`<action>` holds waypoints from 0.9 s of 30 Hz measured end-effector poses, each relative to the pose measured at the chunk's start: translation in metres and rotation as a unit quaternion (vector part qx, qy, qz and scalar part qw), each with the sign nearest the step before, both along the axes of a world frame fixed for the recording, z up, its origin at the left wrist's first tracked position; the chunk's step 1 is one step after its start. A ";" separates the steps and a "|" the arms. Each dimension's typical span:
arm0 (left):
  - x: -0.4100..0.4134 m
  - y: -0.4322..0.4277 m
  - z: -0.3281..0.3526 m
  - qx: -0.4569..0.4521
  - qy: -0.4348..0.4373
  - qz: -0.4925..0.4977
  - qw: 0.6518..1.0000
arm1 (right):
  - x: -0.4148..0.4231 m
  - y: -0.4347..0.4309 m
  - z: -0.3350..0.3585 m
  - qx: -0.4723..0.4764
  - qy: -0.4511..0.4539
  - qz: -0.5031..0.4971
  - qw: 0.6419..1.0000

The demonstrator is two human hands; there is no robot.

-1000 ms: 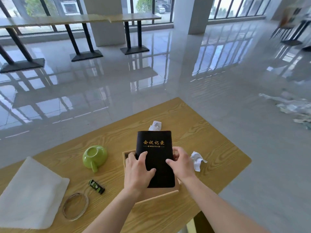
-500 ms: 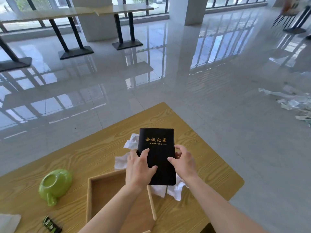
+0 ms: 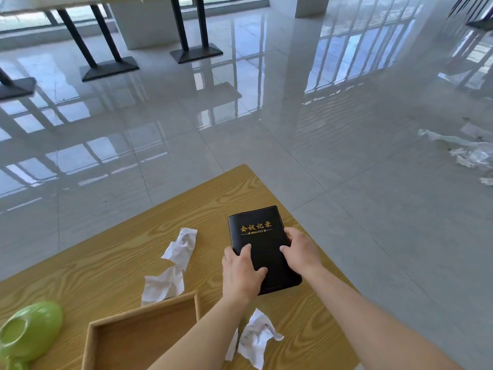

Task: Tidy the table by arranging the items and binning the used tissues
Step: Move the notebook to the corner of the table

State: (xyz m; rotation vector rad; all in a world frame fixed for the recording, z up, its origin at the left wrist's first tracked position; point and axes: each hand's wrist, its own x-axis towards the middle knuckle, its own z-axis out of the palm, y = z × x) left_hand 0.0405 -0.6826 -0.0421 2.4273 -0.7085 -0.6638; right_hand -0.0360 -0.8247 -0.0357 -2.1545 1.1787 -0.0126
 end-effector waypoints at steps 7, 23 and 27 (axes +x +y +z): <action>-0.010 0.000 -0.024 0.037 -0.115 -0.103 0.987 | -0.006 -0.003 -0.019 -0.033 0.002 0.052 0.998; 0.001 0.003 -0.032 0.034 -0.194 -0.252 0.947 | -0.027 0.005 -0.037 -0.139 0.012 0.306 0.942; 0.007 -0.005 -0.035 0.042 -0.197 -0.243 0.949 | -0.015 -0.005 -0.037 -0.140 0.020 0.310 0.940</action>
